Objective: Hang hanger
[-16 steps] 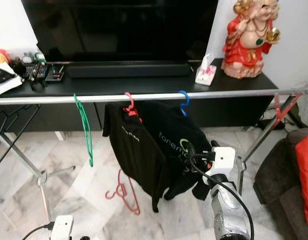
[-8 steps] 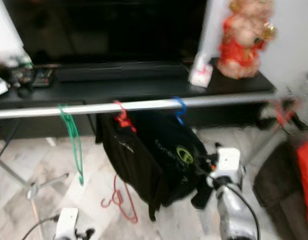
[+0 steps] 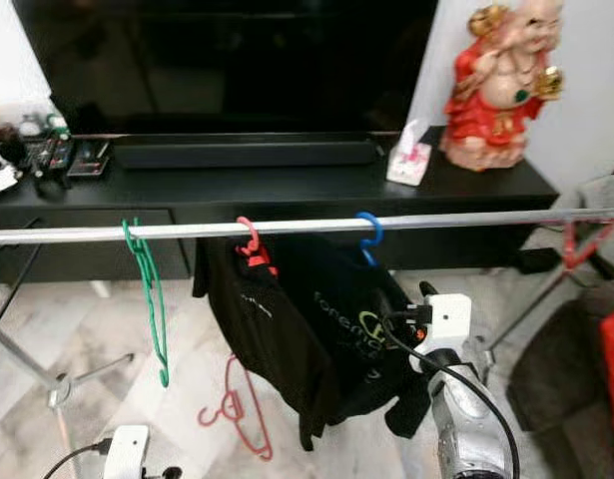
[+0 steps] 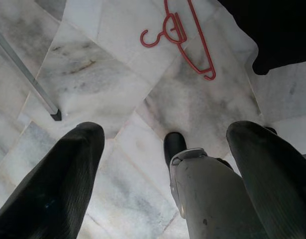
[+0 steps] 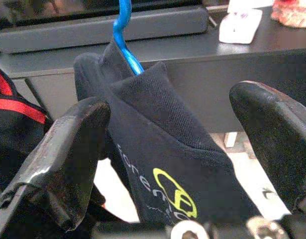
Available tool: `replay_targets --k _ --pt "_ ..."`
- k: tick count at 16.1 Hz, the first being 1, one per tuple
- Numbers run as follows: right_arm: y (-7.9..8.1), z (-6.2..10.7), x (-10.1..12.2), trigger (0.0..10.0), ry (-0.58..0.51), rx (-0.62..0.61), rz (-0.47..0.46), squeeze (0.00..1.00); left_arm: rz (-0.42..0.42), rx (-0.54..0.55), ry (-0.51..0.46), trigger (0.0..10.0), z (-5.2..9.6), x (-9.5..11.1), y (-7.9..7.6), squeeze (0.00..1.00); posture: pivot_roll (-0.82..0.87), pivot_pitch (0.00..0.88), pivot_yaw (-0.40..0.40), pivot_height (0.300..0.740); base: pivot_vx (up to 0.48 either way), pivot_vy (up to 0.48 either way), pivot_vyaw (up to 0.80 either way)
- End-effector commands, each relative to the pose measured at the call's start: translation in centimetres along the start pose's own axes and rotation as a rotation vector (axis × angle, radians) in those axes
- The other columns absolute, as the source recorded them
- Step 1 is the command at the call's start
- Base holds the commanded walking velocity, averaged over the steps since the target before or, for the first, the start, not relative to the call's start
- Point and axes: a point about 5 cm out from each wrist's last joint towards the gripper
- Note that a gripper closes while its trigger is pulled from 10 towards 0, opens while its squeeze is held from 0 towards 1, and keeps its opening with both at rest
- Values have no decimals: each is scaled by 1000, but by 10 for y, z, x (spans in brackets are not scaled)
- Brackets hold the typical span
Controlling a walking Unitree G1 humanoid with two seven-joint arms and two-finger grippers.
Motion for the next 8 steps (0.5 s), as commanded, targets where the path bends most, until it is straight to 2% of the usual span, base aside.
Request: replay_targets --k 1,3,6,8 --pt "-6 -1 6 10000 1 -8 14 0 8 2 12 10000 1 -3 1 0 -126 0 -23 740 0 0 0" --pt "-10 -7 15 10000 9 13 43 0 13 3 17 10000 1 -4 1 0 -127 0 -19 740 0 0 0" --pt "-19 -19 23 10000 94 23 173 0 9 3 21 10000 1 -5 2 0 -129 0 -21 740 0 0 0" --pt "-27 -23 31 10000 134 26 207 0 12 1 24 10000 1 -6 3 0 -124 0 -24 740 0 0 0"
Point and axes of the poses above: a point about 5 cm out from each wrist's last joint towards the gripper, its own z axis pointing back from the gripper into the wrist, its own x axis along the axis of the wrist's last joint, y = z × x, and after that the axes turned 11 degrees about -z, right-handed
